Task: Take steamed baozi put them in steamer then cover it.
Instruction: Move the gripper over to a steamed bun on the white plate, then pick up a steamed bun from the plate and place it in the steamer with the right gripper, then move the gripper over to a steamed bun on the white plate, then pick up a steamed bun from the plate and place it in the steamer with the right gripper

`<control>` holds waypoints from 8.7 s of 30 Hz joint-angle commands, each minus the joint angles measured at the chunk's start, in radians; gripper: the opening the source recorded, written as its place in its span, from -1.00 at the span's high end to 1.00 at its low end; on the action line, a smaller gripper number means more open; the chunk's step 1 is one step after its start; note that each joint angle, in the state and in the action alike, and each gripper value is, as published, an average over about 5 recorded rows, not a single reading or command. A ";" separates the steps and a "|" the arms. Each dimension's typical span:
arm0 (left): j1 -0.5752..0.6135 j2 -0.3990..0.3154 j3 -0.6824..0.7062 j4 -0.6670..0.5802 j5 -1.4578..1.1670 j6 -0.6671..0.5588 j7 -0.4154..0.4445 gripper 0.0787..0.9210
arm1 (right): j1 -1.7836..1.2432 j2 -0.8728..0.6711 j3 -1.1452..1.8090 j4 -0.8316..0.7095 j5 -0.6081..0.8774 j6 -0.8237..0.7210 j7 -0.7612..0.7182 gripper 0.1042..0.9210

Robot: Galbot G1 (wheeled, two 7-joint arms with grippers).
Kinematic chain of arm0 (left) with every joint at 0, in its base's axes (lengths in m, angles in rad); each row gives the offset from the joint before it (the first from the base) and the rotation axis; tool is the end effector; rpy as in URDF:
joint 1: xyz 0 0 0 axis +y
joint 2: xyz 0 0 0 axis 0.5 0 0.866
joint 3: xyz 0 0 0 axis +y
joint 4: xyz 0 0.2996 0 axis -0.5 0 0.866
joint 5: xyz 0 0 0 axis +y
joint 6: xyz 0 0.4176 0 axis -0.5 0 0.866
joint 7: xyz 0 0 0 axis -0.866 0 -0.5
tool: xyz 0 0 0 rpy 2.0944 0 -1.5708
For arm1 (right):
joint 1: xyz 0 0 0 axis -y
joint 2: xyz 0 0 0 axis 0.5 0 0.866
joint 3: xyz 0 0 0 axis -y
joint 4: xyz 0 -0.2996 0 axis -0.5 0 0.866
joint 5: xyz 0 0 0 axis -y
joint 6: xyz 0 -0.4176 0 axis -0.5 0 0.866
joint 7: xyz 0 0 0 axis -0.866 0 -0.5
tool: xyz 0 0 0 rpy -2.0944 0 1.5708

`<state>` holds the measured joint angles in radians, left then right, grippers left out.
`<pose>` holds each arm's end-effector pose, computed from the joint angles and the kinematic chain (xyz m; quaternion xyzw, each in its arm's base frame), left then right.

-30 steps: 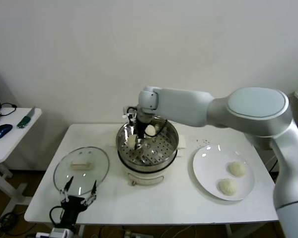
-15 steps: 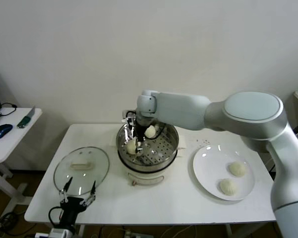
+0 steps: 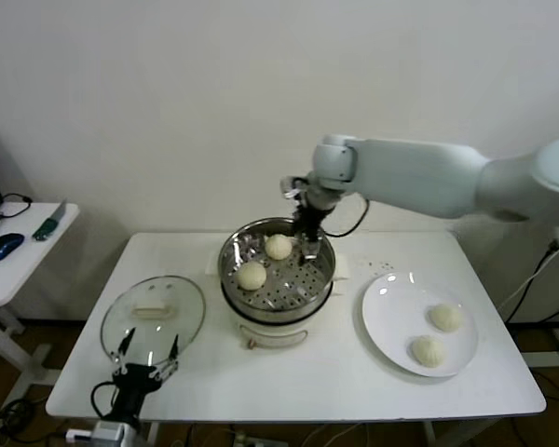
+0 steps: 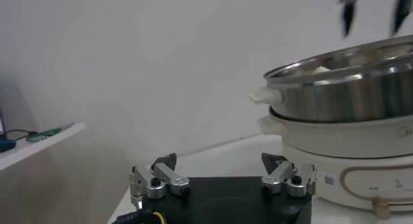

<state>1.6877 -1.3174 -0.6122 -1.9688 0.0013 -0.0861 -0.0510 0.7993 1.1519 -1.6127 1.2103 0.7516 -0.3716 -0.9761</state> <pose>0.2329 0.0675 -0.3292 -0.0050 -0.9888 -0.1327 0.0685 0.5790 0.1196 -0.0538 0.5477 -0.5401 0.5259 0.3630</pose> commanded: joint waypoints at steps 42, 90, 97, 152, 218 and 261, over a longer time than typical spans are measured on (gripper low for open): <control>-0.038 -0.026 -0.057 0.030 0.026 0.039 -0.001 -0.77 | -0.642 -0.568 0.356 0.108 -0.610 0.071 -0.034 -0.76; -0.025 -0.021 -0.008 0.017 0.058 0.046 0.006 -0.77 | 0.177 0.025 0.047 0.096 -0.653 0.823 -0.155 -0.42; -0.006 -0.021 -0.017 -0.016 0.054 0.047 0.005 -0.77 | 0.019 0.172 0.112 0.073 -0.762 0.842 -0.163 -0.43; 0.008 0.002 -0.030 0.041 0.022 0.004 0.007 -0.77 | 0.029 -0.060 0.016 -0.007 -0.431 0.446 -0.089 -0.76; 0.058 -0.064 -0.031 -0.007 0.131 0.027 -0.017 -0.77 | -0.764 -0.384 0.680 -0.362 -0.824 0.272 -0.127 -0.65; 0.076 -0.043 0.069 -0.047 0.008 0.019 0.006 -0.77 | 0.097 0.231 -0.179 -0.158 0.211 0.033 0.015 -0.51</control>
<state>1.7581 -1.3646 -0.5564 -2.0071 0.0270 -0.0756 -0.0495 0.8407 1.1657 -1.6863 1.0719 0.7912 -0.3038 -0.9921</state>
